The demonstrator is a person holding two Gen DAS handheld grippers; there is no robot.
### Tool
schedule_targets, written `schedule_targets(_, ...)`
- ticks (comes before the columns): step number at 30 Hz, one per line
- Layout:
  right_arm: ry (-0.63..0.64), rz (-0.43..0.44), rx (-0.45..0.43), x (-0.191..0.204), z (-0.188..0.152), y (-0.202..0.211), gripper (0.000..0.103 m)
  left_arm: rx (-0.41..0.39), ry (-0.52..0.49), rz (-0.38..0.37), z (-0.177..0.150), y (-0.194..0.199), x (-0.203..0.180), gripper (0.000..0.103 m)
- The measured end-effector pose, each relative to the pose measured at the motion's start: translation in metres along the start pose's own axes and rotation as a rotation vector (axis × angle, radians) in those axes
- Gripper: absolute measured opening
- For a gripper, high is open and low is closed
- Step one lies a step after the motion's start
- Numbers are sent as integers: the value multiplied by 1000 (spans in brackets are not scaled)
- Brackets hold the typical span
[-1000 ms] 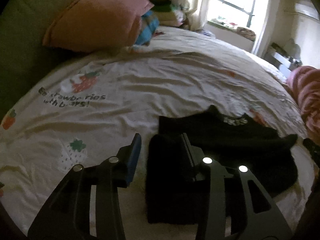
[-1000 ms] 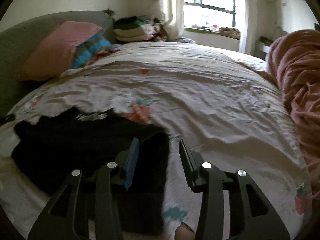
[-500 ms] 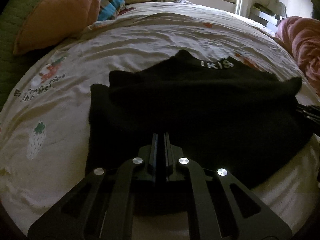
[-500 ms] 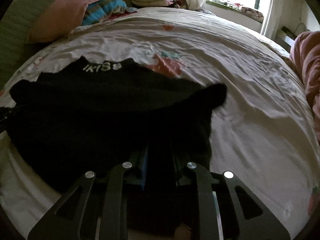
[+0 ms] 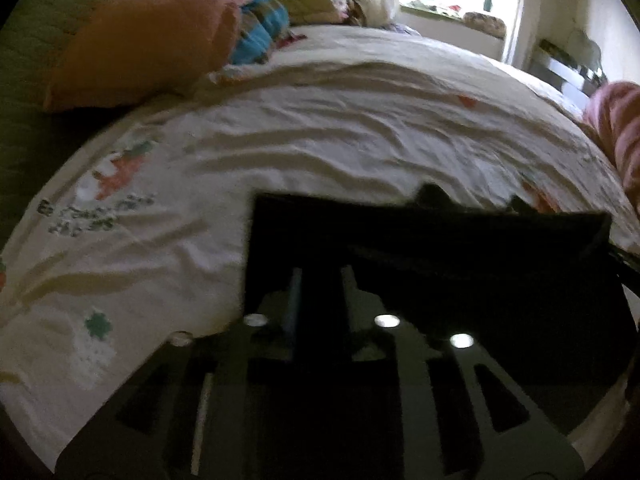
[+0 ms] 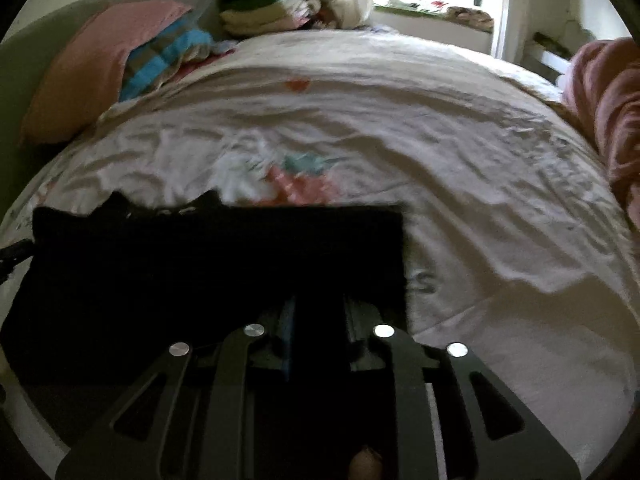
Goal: Fold small clothes
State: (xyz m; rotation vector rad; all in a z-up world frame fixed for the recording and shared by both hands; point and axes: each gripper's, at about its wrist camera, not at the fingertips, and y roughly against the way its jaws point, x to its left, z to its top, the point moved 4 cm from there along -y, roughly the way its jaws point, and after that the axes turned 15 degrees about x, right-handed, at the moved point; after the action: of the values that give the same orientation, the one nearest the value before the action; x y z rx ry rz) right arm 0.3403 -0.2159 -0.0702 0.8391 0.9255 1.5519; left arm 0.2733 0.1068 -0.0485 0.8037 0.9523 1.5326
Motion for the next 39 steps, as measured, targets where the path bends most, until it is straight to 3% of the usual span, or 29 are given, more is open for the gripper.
schedule_targets(1, -10, 4, -3, -6, 0, 1, 28, 0, 18, -6, 2, 0, 8, 20)
schedule_targets(3, -32, -16, -2, -16, 1, 1, 45, 5, 52, -3, 3, -3, 21, 27)
schedule_targets(6, -43, -32, 16, -27, 3, -6, 45, 45, 107, -8, 2, -14, 38, 41)
schedule_targets(9, -28, 9, 65, -27, 5, -18, 45, 77, 133, -18, 1, -26, 44, 46)
schedule_targets(10, -28, 17, 67, -26, 4, -19, 39, 95, 128, -24, 1, -31, 43, 46)
schedule_targets(11, -31, 47, 64, -26, 4, -18, 22, 103, 126, -26, 0, -34, 41, 46)
schedule_targets(13, -31, 36, 33, -25, 2, -12, 8, 102, 112, -31, -2, -37, 37, 32)
schedule_targets(14, -21, 36, 10, -25, 1, -6, 7, 93, 100, -38, -2, -36, 34, 0)
schedule_targets(19, -54, 16, -80, -34, 8, 17, 7, -9, 76, 22, 8, -15, 36, 1)
schedule_targets(23, -81, -10, -45, -39, 7, 5, 7, -16, 75, 32, 11, -17, 39, 1)
schedule_targets(27, -53, -73, -3, -31, -4, -4, 11, -4, 67, 38, 3, -22, 35, 2)
schedule_targets(31, -38, -66, -25, -25, -18, 15, 20, -22, 60, 36, -8, -9, 33, 6)
schedule_targets(33, -5, -42, -41, -14, -28, 28, 34, -41, 59, 17, -16, 2, 30, 18)
schedule_targets(39, 89, 43, -49, 20, -50, 54, 40, -30, 5, -38, -41, 20, 9, 27)
